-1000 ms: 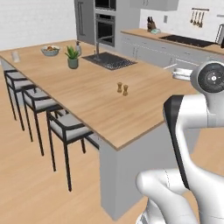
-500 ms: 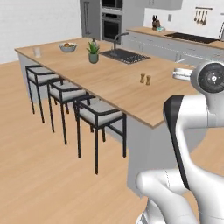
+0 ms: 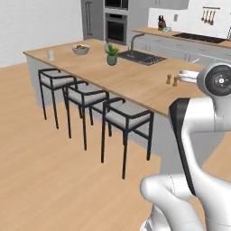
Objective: Take a straw from the drawer in front and place it inside the glass cup on the dining counter.
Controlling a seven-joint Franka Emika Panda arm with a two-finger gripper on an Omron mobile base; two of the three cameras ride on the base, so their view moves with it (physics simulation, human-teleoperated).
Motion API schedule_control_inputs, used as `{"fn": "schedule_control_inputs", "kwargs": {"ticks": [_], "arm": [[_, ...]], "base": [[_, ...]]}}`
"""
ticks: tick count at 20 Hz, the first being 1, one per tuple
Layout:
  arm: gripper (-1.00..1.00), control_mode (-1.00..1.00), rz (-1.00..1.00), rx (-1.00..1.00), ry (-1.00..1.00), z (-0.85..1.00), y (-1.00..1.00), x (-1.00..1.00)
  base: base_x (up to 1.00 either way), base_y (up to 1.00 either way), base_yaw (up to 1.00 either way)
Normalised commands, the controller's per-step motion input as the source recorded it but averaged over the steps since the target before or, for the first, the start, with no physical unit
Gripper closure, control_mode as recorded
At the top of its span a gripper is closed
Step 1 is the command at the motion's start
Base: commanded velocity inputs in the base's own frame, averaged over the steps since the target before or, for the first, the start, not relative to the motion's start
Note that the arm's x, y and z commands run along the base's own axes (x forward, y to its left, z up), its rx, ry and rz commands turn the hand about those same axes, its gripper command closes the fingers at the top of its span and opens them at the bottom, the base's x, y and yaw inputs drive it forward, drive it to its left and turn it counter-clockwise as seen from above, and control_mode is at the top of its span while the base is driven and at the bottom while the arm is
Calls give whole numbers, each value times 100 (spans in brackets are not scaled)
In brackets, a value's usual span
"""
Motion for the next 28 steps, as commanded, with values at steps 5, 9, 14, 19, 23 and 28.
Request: {"fn": "schedule_control_inputs", "kwargs": {"ticks": [5, 9, 14, 19, 23, 28], "arm": [[100, 100, 0, 0, 0, 0, 0, 0], [100, 100, 0, 0, 0, 0, 0, 0], [100, 100, 0, 0, 0, 0, 0, 0], [100, 100, 0, 0, 0, 0, 0, 0], [100, 100, 0, 0, 0, 0, 0, 0], [100, 100, 0, 0, 0, 0, 0, 0]], "base": [[49, 100, -22], [57, 100, -24], [59, 100, -25], [61, 100, -25], [61, 100, -26], [62, 100, -26]]}}
